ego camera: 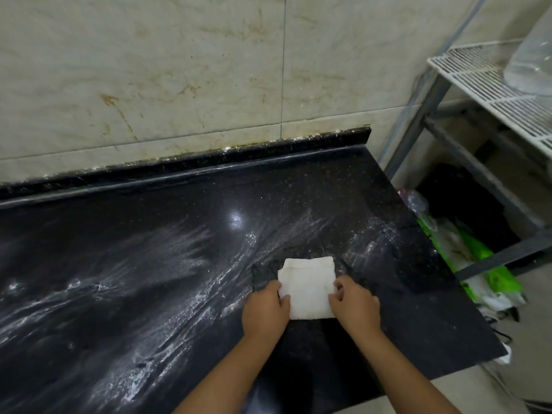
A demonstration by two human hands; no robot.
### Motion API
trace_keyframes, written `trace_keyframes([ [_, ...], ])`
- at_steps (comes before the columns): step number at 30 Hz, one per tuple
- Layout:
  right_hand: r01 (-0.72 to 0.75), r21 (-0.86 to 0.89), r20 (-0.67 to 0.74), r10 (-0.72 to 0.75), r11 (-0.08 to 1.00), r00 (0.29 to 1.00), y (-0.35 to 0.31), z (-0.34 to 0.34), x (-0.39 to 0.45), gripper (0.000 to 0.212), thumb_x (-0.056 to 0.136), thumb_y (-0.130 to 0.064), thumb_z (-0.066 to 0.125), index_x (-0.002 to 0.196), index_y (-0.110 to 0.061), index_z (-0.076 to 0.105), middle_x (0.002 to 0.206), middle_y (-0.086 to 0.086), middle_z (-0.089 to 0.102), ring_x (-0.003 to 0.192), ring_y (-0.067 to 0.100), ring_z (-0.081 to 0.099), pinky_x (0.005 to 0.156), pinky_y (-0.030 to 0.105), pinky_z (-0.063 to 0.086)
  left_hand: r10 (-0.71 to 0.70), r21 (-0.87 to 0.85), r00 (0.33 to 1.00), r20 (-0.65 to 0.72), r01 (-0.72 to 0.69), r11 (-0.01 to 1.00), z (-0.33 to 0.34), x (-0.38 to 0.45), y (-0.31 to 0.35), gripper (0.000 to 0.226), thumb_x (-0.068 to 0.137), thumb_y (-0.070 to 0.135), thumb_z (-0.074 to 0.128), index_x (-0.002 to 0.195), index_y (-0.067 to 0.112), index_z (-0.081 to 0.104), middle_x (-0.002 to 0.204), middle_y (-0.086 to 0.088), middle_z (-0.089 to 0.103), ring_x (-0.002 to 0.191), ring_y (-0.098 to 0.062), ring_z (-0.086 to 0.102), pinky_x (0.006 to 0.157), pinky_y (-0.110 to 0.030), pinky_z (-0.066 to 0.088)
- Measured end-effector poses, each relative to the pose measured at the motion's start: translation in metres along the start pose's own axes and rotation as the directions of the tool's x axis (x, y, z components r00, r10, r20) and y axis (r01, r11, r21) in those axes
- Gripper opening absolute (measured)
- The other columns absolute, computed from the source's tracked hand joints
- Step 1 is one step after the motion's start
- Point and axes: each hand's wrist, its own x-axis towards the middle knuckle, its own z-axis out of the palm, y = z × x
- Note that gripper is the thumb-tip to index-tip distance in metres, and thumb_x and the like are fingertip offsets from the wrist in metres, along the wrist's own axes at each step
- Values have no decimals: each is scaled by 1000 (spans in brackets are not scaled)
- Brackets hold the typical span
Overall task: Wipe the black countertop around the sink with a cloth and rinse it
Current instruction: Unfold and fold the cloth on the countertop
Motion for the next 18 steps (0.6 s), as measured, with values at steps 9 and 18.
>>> trace_keyframes([
  [9,-81,523,51,64,848,997,11,-2,-5,16,85,0,54,90,-15,56,71,-4,53,80,17,53,68,20,44,-54,-153,998,30,58,987,3,0,3,30,88,14,51,118,12,46,87,-2,61,92,-22,60,75,-29,44],
  [18,33,424,23,-47,905,999,40,13,-24,18,86,-4,56,93,-20,51,68,-9,49,75,13,51,70,17,40,1,-136,1000,0,-1,991,11,-36,-7,30,90,19,52,119,16,46,68,16,43,82,-14,53,71,-25,42],
])
